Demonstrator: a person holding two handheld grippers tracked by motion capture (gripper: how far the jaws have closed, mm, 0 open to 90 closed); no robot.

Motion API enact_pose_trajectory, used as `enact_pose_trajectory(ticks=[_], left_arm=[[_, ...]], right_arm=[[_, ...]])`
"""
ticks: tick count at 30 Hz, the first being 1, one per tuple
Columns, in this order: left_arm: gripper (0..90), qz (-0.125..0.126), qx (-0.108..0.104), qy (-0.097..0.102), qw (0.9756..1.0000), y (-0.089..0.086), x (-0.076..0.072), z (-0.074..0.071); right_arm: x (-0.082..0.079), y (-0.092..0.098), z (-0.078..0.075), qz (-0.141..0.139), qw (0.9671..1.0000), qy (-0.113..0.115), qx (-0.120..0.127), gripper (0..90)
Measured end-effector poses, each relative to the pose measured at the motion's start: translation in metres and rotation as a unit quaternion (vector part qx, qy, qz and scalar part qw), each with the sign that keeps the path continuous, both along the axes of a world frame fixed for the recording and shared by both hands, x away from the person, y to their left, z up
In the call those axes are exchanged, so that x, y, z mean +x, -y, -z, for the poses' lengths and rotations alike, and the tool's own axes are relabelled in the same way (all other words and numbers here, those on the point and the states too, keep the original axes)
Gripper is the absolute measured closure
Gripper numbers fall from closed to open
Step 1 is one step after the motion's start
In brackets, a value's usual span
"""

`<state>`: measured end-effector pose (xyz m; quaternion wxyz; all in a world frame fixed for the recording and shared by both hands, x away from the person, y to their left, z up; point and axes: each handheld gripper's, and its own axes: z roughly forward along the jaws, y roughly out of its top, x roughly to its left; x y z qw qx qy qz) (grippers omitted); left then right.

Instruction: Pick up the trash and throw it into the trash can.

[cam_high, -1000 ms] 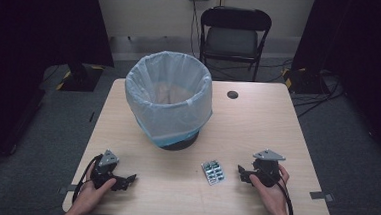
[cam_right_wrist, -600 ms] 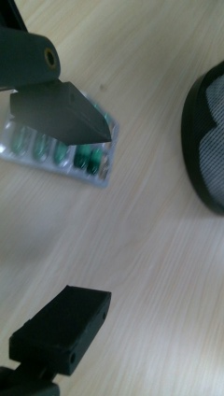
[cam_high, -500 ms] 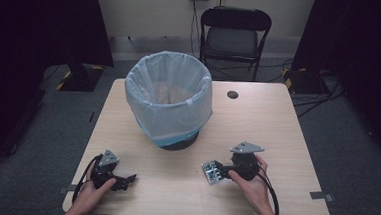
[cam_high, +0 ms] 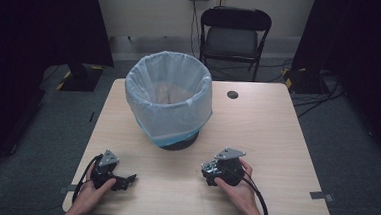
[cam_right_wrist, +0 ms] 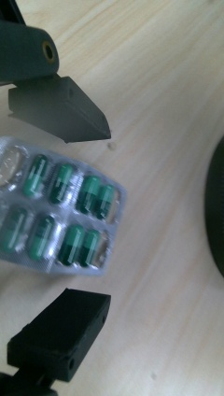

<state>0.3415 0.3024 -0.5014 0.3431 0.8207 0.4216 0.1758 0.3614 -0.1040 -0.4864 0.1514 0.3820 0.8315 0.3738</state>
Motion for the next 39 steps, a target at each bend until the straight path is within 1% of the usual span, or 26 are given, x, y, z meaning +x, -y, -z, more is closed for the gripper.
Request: enact_pose_trajectory(ticks=[2, 6, 10, 11, 12, 16, 18, 20, 23, 25, 26, 32, 33, 36, 39], left_arm=[[0.0, 0.000, 0.000, 0.000, 1.0000, 0.000, 0.000, 0.000], [0.0, 0.000, 0.000, 0.000, 1.0000, 0.000, 0.000, 0.000], [0.0, 0.000, 0.000, 0.000, 1.0000, 0.000, 0.000, 0.000], [0.0, 0.000, 0.001, 0.000, 1.0000, 0.000, 0.000, 0.000], [0.0, 0.000, 0.000, 0.000, 1.0000, 0.000, 0.000, 0.000], [0.0, 0.000, 0.000, 0.000, 1.0000, 0.000, 0.000, 0.000], [0.0, 0.000, 0.000, 0.000, 1.0000, 0.000, 0.000, 0.000], [0.0, 0.000, 0.000, 0.000, 1.0000, 0.000, 0.000, 0.000], [0.0, 0.000, -0.001, 0.000, 1.0000, 0.000, 0.000, 0.000], [0.0, 0.000, -0.001, -0.001, 1.0000, 0.000, 0.000, 0.000], [0.0, 0.000, 0.000, -0.001, 1.0000, 0.000, 0.000, 0.000], [0.0, 0.000, -0.001, -0.001, 1.0000, 0.000, 0.000, 0.000], [0.0, 0.000, -0.001, -0.001, 1.0000, 0.000, 0.000, 0.000], [0.0, 0.000, -0.001, -0.001, 1.0000, 0.000, 0.000, 0.000], [0.0, 0.000, -0.001, -0.001, 1.0000, 0.000, 0.000, 0.000]], right_arm=[[-0.002, -0.001, 0.004, -0.003, 1.0000, -0.005, -0.003, 16.7], [-0.003, -0.003, 0.009, -0.007, 0.9999, -0.008, -0.008, 17.4], [-0.005, -0.007, 0.010, -0.009, 0.9998, 0.000, -0.017, 18.4], [-0.005, -0.008, 0.011, -0.011, 0.9997, 0.006, -0.022, 20.7], [-0.005, -0.008, 0.010, -0.011, 0.9997, 0.007, -0.020, 24.3], [-0.004, -0.006, 0.010, -0.007, 0.9998, 0.010, -0.014, 33.5], [-0.003, -0.004, 0.010, -0.008, 0.9999, 0.008, -0.008, 33.5], [-0.003, -0.004, 0.009, -0.011, 0.9999, 0.008, -0.011, 33.7], [-0.001, -0.003, 0.008, -0.013, 0.9999, 0.002, -0.007, 33.7], [0.000, -0.002, 0.008, -0.016, 0.9998, -0.006, 0.003, 33.7], [0.000, -0.002, 0.007, -0.017, 0.9998, -0.007, 0.003, 33.7], [-0.002, -0.004, -0.001, -0.031, 0.9994, -0.004, 0.012, 33.7], [-0.002, -0.004, -0.004, -0.034, 0.9993, -0.006, 0.019, 33.7], [-0.002, -0.004, -0.008, -0.041, 0.9988, -0.006, 0.025, 33.7], [-0.004, -0.005, -0.015, -0.049, 0.9986, 0.001, 0.021, 33.7]])
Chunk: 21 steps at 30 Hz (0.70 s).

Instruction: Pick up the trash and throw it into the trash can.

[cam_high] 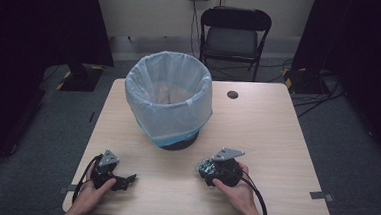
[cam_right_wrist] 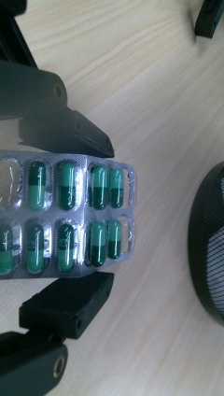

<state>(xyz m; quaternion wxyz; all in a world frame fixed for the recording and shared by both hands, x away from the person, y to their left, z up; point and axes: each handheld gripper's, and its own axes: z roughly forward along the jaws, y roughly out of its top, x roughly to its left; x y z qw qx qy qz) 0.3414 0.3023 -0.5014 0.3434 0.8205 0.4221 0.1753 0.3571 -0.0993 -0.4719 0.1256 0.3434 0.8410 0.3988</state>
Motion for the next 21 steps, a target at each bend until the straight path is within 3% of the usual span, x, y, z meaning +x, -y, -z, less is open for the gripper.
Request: enact_pose_trajectory(ticks=[10, 15, 17, 21], left_arm=[[0.0, 0.000, 0.000, 0.000, 1.0000, 0.000, 0.000, 0.000], [0.0, 0.000, 0.000, 0.000, 1.0000, 0.000, 0.000, 0.000], [0.0, 0.000, 0.000, 0.000, 1.0000, 0.000, 0.000, 0.000], [0.0, 0.000, 0.000, 0.000, 1.0000, 0.000, 0.000, 0.000]], right_arm=[[0.000, 0.007, -0.023, -0.007, 0.9994, 0.012, 0.030, 33.8], [-0.001, 0.008, -0.047, -0.017, 0.9983, 0.027, 0.048, 33.7], [-0.002, 0.008, -0.051, -0.019, 0.9983, 0.028, 0.048, 33.7], [-0.003, 0.004, -0.068, -0.041, 0.9973, 0.035, 0.050, 33.8]])
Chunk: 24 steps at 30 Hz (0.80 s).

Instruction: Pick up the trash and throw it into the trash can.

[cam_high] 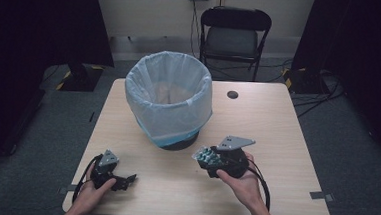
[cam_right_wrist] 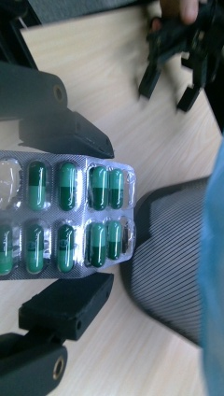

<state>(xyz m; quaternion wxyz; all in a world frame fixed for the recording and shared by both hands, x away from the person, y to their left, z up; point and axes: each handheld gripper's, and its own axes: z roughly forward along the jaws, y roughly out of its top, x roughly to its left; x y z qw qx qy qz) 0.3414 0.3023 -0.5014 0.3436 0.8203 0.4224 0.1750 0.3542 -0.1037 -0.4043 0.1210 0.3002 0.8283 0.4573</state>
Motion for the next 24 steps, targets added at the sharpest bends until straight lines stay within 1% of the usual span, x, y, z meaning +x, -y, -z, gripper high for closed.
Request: enact_pose_trajectory(ticks=[1, 2, 3, 7, 10, 12, 16, 19, 20, 21, 23, 24], left_arm=[[0.0, 0.000, 0.000, 0.000, 1.0000, 0.000, 0.000, 0.000], [0.0, 0.000, 0.000, 0.000, 1.0000, 0.000, 0.000, 0.000], [0.0, 0.000, 0.000, 0.000, 1.0000, 0.000, 0.000, 0.000], [0.0, 0.000, 0.000, 0.000, 1.0000, 0.000, 0.000, 0.000], [0.0, 0.000, 0.000, 0.000, 1.0000, 0.000, 0.000, 0.000], [0.0, 0.000, 0.000, 0.000, 1.0000, 0.000, 0.000, 0.000], [0.0, 0.000, 0.000, 0.000, 1.0000, 0.000, 0.000, 0.000], [0.0, 0.000, 0.000, 0.000, 1.0000, 0.000, 0.000, 0.000], [0.0, 0.000, 0.000, 0.000, 1.0000, 0.000, 0.000, 0.000], [0.0, 0.000, 0.000, 0.000, 1.0000, 0.000, 0.000, 0.000], [0.0, 0.000, 0.000, 0.000, 1.0000, 0.000, 0.000, 0.000], [0.0, 0.000, 0.000, 0.000, 1.0000, 0.000, 0.000, 0.000]], right_arm=[[0.000, -0.001, -0.004, -0.002, 1.0000, 0.003, 0.002, 33.7], [-0.001, -0.002, -0.011, -0.006, 0.9999, 0.007, 0.008, 33.7], [-0.001, -0.002, -0.011, -0.006, 0.9999, 0.007, 0.008, 33.7], [-0.001, -0.006, -0.029, -0.017, 0.9994, 0.020, 0.022, 33.7], [0.000, -0.008, -0.040, -0.024, 0.9990, 0.026, 0.029, 33.7], [0.001, -0.010, -0.047, -0.029, 0.9987, 0.027, 0.033, 33.7], [0.000, -0.011, -0.056, -0.035, 0.9980, 0.032, 0.041, 33.8], [0.000, -0.012, -0.067, -0.041, 0.9972, 0.038, 0.050, 33.7], [0.002, -0.013, -0.074, -0.044, 0.9969, 0.044, 0.049, 33.7], [0.002, -0.013, -0.074, -0.044, 0.9969, 0.044, 0.049, 33.7], [0.004, -0.015, -0.079, -0.044, 0.9968, 0.049, 0.046, 33.8], [0.006, -0.015, -0.082, -0.046, 0.9963, 0.052, 0.049, 33.7]])
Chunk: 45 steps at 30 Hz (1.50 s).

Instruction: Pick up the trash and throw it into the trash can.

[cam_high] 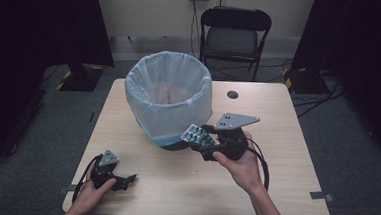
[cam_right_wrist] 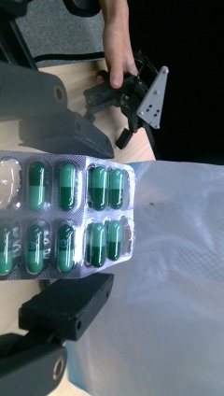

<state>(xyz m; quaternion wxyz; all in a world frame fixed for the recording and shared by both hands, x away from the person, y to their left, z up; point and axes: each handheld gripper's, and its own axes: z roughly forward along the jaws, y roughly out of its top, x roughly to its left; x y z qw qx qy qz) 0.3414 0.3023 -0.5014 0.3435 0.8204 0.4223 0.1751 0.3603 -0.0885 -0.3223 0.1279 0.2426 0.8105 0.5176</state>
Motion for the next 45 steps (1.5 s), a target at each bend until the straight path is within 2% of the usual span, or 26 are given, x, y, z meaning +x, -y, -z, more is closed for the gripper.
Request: enact_pose_trajectory(ticks=[6, 10, 13, 20, 21, 23, 30, 36, 38, 40, 45], left_arm=[[0.0, 0.000, 0.001, 0.000, 1.0000, 0.000, 0.000, 0.000], [0.0, 0.000, 0.001, 0.000, 1.0000, 0.000, 0.000, 0.000], [0.0, 0.000, 0.000, 0.000, 1.0000, 0.000, 0.000, 0.000], [0.0, 0.000, 0.000, 0.000, 1.0000, 0.000, 0.000, 0.000], [0.0, 0.000, 0.000, 0.000, 1.0000, 0.000, 0.000, 0.000], [0.0, 0.000, 0.000, 0.000, 1.0000, 0.000, 0.000, 0.000], [0.0, 0.000, 0.001, 0.000, 1.0000, 0.000, 0.000, 0.000], [0.0, 0.001, 0.001, 0.000, 1.0000, 0.000, 0.000, 0.000], [0.0, 0.001, 0.001, 0.000, 1.0000, 0.000, 0.000, 0.000], [0.0, 0.001, 0.001, 0.000, 1.0000, 0.000, 0.000, 0.000], [0.0, 0.001, 0.001, 0.000, 1.0000, 0.000, 0.000, 0.000]], right_arm=[[0.006, -0.003, -0.017, -0.011, 0.9997, 0.008, 0.019, 33.7], [0.012, -0.006, -0.034, -0.018, 0.9992, 0.018, 0.031, 33.8], [0.015, -0.008, -0.039, -0.022, 0.9989, 0.020, 0.035, 33.8], [0.035, -0.021, -0.062, -0.030, 0.9985, 0.024, 0.040, 33.8], [0.042, -0.026, -0.068, -0.030, 0.9984, 0.028, 0.039, 33.7], [0.045, -0.027, -0.070, -0.029, 0.9984, 0.028, 0.041, 33.7], [0.079, -0.040, -0.081, -0.024, 0.9980, 0.021, 0.054, 33.8], [0.103, -0.054, -0.084, -0.014, 0.9989, 0.014, 0.042, 33.7], [0.110, -0.057, -0.086, -0.011, 0.9986, 0.012, 0.050, 33.7], [0.114, -0.061, -0.089, 0.001, 0.9989, 0.014, 0.044, 33.7], [0.131, -0.071, -0.087, 0.006, 0.9997, -0.002, 0.024, 33.7]])
